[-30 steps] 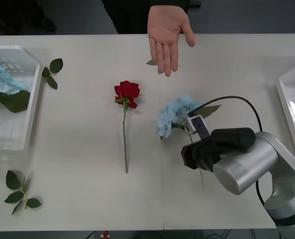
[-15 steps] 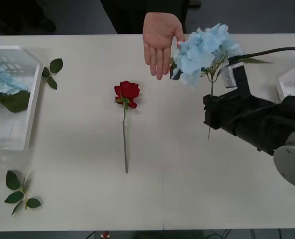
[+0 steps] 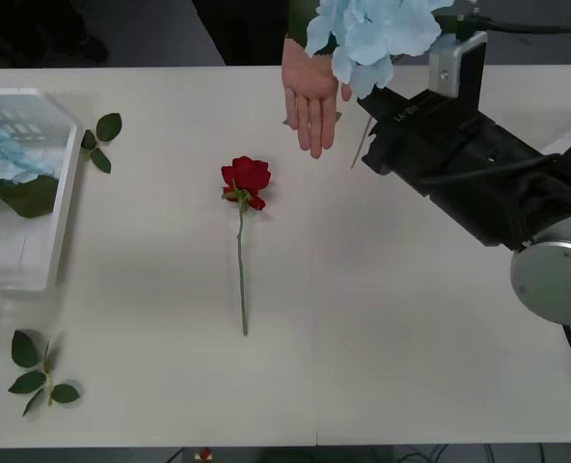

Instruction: Place the red flowers into the right box and the blue flowers into the left box. If a person shows an open palm, hand one flower to the person first, then continue sorting.

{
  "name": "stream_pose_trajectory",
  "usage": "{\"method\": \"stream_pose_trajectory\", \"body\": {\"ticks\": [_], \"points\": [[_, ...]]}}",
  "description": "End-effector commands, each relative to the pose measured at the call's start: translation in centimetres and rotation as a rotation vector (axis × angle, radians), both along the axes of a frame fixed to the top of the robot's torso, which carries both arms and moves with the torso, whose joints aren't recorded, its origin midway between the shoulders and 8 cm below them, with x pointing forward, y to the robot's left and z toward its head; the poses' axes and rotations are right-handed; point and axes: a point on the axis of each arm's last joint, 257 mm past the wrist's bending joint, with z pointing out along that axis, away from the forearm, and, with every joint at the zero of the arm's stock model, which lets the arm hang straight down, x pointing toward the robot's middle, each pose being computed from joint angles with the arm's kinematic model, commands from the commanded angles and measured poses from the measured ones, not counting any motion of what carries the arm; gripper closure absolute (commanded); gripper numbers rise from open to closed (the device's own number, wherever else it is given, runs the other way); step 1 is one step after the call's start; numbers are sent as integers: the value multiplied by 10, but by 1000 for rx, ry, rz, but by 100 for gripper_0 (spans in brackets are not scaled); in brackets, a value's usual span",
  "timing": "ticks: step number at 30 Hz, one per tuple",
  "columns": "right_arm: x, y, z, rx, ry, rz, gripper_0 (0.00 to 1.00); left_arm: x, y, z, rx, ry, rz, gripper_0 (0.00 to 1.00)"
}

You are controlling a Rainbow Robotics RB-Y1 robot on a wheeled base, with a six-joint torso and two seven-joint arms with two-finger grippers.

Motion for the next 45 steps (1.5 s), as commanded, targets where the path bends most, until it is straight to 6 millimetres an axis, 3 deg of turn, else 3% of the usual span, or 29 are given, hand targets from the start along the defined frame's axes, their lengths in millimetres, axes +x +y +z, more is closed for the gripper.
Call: {"method": "stream_pose_trajectory", "body": {"ticks": [1,7,26,27,28,29,30,31,45], "points": [[8,11,29,-12,-107,6,100,3,14,34,50,-45,0,100],[20,18,41,-11,-127,13,100,3,14,34,49,-44,-1,100],[21,17,41,-7,-123,12,100,4,12,34,51,-46,-9,100],[21,17,41,-7,-123,12,97,4,12,35,51,-47,-9,100],[21,17,41,-7,-123,12,57,4,12,34,50,-47,-9,100],[21,17,41,-7,-123,12,40,4,13,34,50,-46,-8,100],[21,17,41,-7,-123,12,15,4,12,34,50,-46,-9,100],[21,17,41,-7,-123,12,0,4,12,34,48,-47,-9,100],[21,17,41,-7,-123,12,0,4,12,34,47,-48,-12,100]]}}
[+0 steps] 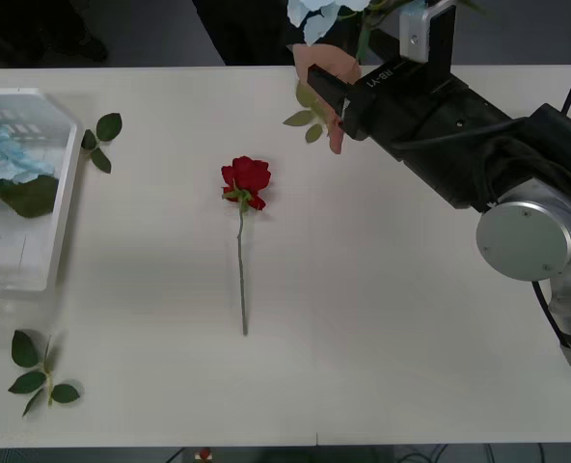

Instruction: Place the red flowers into the right box and the blue flowers into the left box. If a person shows an open palm, hand one flower to the person first, then continue sorting.

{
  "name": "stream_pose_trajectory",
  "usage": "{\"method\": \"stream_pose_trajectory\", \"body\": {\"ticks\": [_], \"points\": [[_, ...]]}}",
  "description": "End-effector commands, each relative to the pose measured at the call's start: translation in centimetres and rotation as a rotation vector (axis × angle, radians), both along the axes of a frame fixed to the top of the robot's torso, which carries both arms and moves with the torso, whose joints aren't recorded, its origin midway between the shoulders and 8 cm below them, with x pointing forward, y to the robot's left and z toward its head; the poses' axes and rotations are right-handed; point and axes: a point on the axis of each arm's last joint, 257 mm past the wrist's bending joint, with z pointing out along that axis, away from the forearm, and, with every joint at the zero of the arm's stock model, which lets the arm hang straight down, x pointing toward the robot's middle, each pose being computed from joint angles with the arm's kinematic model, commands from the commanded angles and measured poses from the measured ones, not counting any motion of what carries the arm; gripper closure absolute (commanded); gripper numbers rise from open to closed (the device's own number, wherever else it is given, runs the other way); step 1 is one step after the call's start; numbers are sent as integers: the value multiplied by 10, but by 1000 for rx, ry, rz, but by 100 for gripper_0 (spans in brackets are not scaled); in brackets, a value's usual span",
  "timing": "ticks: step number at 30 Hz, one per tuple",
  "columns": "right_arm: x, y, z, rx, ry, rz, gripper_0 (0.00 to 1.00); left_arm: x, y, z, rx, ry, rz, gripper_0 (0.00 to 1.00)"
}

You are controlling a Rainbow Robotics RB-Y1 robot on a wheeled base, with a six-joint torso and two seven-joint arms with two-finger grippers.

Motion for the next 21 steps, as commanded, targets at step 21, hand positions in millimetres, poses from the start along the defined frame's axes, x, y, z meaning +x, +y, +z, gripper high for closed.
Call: {"method": "stream_pose_trajectory", "body": {"ticks": [21], "points": [[-2,-44,-6,-138,-23,-36,0,4,11,33,50,-45,-12,100]]}}
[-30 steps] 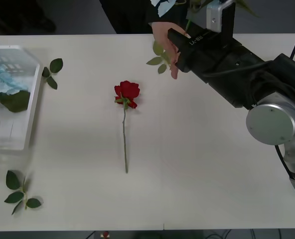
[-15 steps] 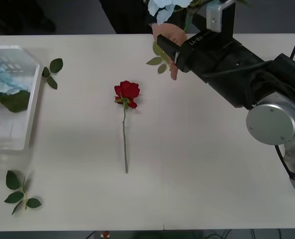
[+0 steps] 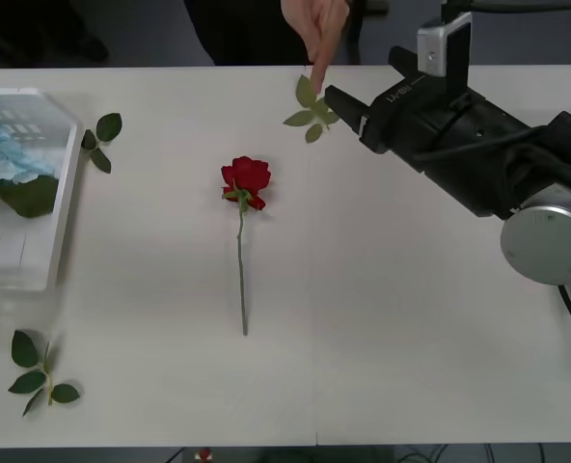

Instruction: Place the red flowers into the right box and the blue flowers into the left box. If a person shows an open palm, hand one flower to the person first, then continue sorting.

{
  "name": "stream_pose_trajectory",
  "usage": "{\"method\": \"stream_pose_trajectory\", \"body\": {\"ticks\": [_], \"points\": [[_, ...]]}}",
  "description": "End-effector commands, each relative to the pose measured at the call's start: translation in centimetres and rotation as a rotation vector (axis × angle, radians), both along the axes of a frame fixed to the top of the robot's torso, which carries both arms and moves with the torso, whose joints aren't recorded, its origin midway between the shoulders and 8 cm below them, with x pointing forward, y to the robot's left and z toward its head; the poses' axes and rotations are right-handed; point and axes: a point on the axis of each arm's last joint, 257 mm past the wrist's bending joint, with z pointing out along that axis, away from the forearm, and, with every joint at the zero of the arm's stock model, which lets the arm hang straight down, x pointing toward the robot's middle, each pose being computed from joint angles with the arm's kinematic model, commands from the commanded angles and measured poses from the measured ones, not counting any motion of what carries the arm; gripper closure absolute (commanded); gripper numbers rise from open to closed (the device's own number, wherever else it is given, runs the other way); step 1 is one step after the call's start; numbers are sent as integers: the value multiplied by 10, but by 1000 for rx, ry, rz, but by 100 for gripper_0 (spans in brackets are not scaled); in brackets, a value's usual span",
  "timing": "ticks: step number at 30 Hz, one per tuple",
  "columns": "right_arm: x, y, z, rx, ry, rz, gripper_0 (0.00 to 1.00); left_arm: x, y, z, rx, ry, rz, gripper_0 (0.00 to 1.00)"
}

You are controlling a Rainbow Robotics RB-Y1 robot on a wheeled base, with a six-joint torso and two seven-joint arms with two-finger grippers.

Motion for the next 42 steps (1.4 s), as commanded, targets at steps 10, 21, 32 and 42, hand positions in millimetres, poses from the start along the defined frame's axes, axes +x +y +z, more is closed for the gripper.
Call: {"method": "stream_pose_trajectory", "body": {"ticks": [10,21,32,42], "points": [[-13,-65,-5,-321,-74,-32,0,5,11,34,55,-44,-13,100],[-26,-134,-24,-652,-42,-31,0,-1,-12,20,-20,16,-63,7],[-66,-183,-31,-704,56,148,0,-23,-103,83,-105,179,-190,6],[-89,-215,-44,-628,211,260,0,22,-206,119,-239,160,-178,6]]}}
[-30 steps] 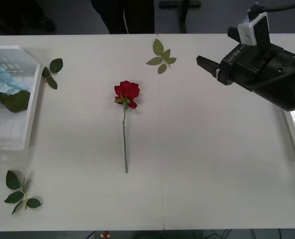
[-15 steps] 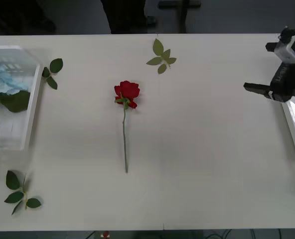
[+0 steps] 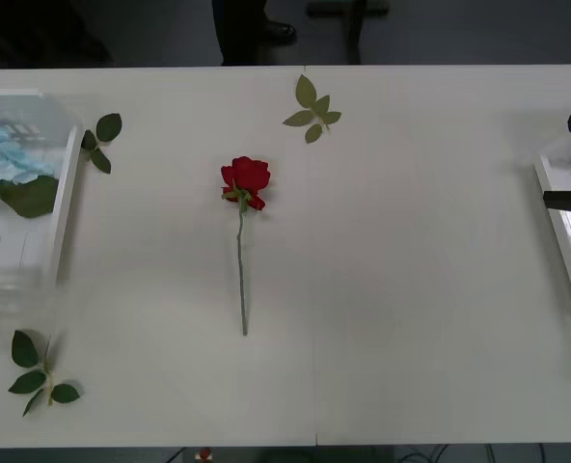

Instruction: Place the red flowers into the right box and the blue flowers into the left box. If a person shows an open palm, hand one flower to the person first, then continue sorting.

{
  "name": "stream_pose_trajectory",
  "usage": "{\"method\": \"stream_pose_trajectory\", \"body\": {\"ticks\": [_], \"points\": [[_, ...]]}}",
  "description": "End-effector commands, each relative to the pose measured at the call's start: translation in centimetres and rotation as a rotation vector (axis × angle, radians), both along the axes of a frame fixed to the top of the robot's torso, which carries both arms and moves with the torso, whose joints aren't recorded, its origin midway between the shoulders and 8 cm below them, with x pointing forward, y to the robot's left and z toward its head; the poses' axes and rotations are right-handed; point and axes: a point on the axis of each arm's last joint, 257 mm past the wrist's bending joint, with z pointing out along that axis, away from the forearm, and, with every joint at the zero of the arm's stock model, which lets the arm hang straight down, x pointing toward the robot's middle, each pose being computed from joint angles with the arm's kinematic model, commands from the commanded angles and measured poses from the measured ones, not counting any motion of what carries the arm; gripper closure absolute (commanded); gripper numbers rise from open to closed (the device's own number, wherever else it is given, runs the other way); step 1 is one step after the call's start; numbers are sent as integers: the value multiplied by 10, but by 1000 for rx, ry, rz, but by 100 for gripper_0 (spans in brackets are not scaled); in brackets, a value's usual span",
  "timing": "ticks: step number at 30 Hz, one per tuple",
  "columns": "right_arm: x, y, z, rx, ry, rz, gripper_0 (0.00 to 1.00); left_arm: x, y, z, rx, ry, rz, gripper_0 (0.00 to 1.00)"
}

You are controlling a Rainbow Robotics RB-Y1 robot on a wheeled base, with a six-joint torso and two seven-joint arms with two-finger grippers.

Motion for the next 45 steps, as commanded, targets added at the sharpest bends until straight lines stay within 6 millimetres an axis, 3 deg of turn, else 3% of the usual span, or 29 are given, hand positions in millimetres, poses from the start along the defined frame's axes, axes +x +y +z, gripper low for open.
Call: {"method": "stream_pose_trajectory", "body": {"ticks": [1,6,9,12,18,21,26,29,32,45], "points": [[-3,-5,10,0,17,42,0,39,-48,17,-60,-81,66,5],[-7,-16,1,46,99,58,0,81,-105,-5,-56,-152,89,0],[-7,-20,-1,66,129,65,0,96,-139,-17,-46,-184,73,0],[-9,-23,-5,78,161,71,0,106,-186,-33,-10,-206,27,0],[-10,-23,-10,80,177,76,0,105,-272,-54,-17,-206,-71,0],[-10,-21,-12,80,183,78,0,95,-318,-67,-17,-185,-143,0],[-10,-21,-13,78,184,79,0,75,-361,-95,-20,-137,-212,0],[-10,-20,-13,80,183,79,0,61,-375,-119,-13,-103,-239,0],[-9,-21,-14,77,186,76,0,54,-376,-138,-8,-89,-249,0],[-9,-21,-14,77,186,76,0,45,-342,-193,53,-17,-231,0]]}}
